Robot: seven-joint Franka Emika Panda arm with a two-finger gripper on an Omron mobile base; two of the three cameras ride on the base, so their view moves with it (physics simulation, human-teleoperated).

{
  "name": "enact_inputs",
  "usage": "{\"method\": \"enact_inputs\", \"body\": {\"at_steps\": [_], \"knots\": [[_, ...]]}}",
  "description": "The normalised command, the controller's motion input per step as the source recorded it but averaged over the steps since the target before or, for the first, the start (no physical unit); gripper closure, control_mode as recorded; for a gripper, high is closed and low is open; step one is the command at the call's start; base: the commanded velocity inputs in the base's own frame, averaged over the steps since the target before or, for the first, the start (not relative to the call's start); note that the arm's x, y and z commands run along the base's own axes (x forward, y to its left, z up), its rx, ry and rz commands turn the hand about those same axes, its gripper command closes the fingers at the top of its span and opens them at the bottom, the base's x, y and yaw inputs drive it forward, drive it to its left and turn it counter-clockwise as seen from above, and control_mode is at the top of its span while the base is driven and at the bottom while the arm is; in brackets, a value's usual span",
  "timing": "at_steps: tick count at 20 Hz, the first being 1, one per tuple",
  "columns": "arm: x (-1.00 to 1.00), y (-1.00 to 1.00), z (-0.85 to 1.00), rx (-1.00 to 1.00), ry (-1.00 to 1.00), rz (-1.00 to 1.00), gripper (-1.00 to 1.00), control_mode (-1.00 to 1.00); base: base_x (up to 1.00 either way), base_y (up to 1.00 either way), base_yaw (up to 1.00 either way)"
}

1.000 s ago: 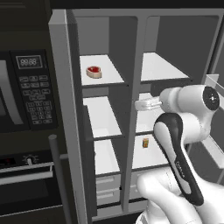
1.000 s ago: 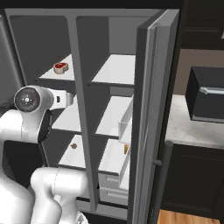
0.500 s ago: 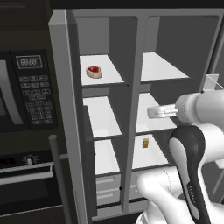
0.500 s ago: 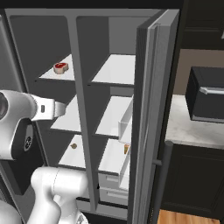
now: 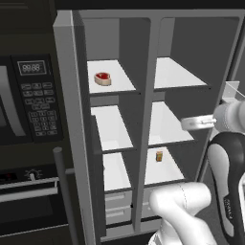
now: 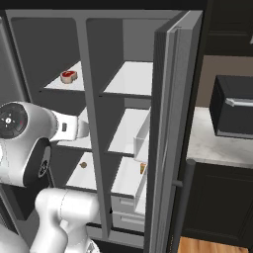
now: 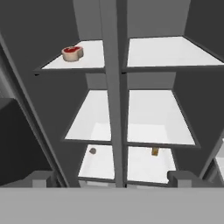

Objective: There's a steak in the fridge that needs to be moved to the freezer for freezing. Pick up the steak from the fridge, place it on any shelf in the freezer, and close the fridge and freezer doors when done.

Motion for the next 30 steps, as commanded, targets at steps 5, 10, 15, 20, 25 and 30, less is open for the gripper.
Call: {"method": "enact_inputs", "body": {"at_steps": [5,10,15,20,25,30], "knots": [[0.0,-0.09,-0.3,0.0,0.0,-0.07,-1.0,-1.0,0.0,0.0,0.0],[0.02,0.0,-0.14,0.0,0.02,-0.1,-1.0,-1.0,0.0,0.0,0.0],[0.01,0.0,-0.02,0.0,0.01,-0.02,-1.0,1.0,-0.06,0.0,-0.03],[0.0,0.0,0.0,0.0,0.0,0.0,-1.0,1.0,-0.47,0.0,0.0],[0.0,0.0,0.0,0.0,0.0,0.0,-1.0,1.0,-0.6,0.0,0.01],[0.0,0.0,0.0,0.0,0.0,0.0,-1.0,1.0,-0.57,0.03,0.01]]}}
